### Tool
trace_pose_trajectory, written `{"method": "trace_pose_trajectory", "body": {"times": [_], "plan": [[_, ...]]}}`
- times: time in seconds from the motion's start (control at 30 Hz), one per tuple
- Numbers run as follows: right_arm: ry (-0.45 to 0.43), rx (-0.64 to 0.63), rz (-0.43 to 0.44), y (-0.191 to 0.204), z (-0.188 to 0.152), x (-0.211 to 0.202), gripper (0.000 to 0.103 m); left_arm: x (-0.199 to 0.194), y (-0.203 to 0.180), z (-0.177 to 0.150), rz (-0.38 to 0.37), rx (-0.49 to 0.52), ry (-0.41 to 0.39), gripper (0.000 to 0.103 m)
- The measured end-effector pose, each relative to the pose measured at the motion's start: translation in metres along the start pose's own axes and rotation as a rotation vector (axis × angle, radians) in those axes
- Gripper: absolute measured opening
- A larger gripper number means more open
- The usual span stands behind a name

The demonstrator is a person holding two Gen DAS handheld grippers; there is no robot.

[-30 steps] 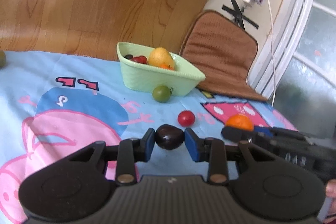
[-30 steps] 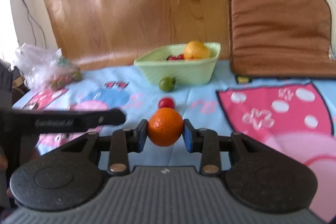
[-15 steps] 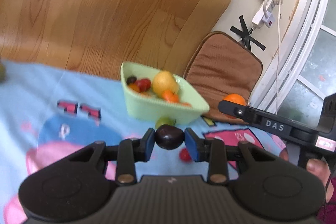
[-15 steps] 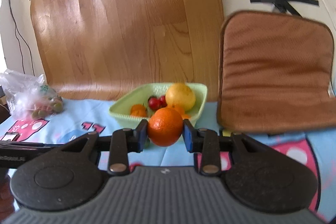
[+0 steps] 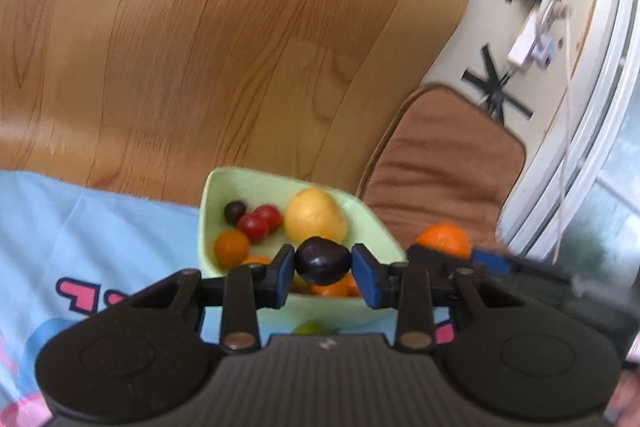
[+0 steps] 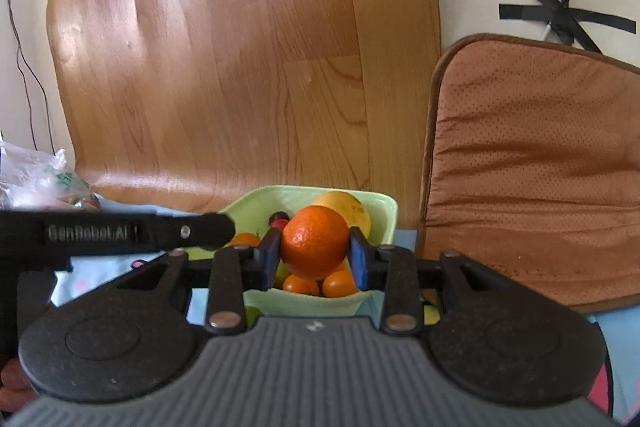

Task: Organize fruits
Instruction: 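Carry the dark purple tomato and orange over the green bowl with both grippers, then open both grippers over the green bowl to drop the fruits, then grasp a green tomato with the left gripper while the right grasps a red tomato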

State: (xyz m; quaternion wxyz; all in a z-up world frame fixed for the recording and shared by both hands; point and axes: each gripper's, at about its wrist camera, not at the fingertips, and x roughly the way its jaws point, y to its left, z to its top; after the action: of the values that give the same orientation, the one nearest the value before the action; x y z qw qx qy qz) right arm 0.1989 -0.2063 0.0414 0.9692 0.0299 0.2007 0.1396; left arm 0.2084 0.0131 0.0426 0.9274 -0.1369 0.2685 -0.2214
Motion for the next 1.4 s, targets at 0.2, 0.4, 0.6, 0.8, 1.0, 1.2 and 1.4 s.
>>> {"method": "trace_pose_trajectory", "body": {"times": [0.2,0.4,0.6,0.8,1.0,1.2,1.4], "plan": [[0.025,-0.012,-0.013,-0.008,0.002,0.015,0.038,0.009,0.018,0.008,-0.01,-0.047,0.031,0.032],[0.055,-0.05,-0.008,-0.004,0.002,0.035,0.038,0.026,0.005,0.015,0.015,0.048,0.015,0.032],[0.075,-0.042,-0.013,-0.007,-0.001,0.053,0.043,0.045,0.004,0.007,0.087,0.108,-0.001,0.034],[-0.009,0.024,-0.027,-0.013,0.003,0.037,0.053,0.034,0.021,0.011,0.069,0.034,-0.037,0.047],[-0.026,0.036,0.018,-0.005,-0.009,-0.004,0.052,0.008,0.03,0.019,0.033,-0.031,-0.023,0.044],[0.095,0.074,0.083,0.001,-0.041,-0.022,0.051,-0.008,0.008,0.003,-0.043,0.052,0.07,0.044],[0.176,-0.024,0.128,0.027,-0.059,-0.024,0.051,-0.001,-0.026,-0.02,-0.001,0.208,0.133,0.04]]}}
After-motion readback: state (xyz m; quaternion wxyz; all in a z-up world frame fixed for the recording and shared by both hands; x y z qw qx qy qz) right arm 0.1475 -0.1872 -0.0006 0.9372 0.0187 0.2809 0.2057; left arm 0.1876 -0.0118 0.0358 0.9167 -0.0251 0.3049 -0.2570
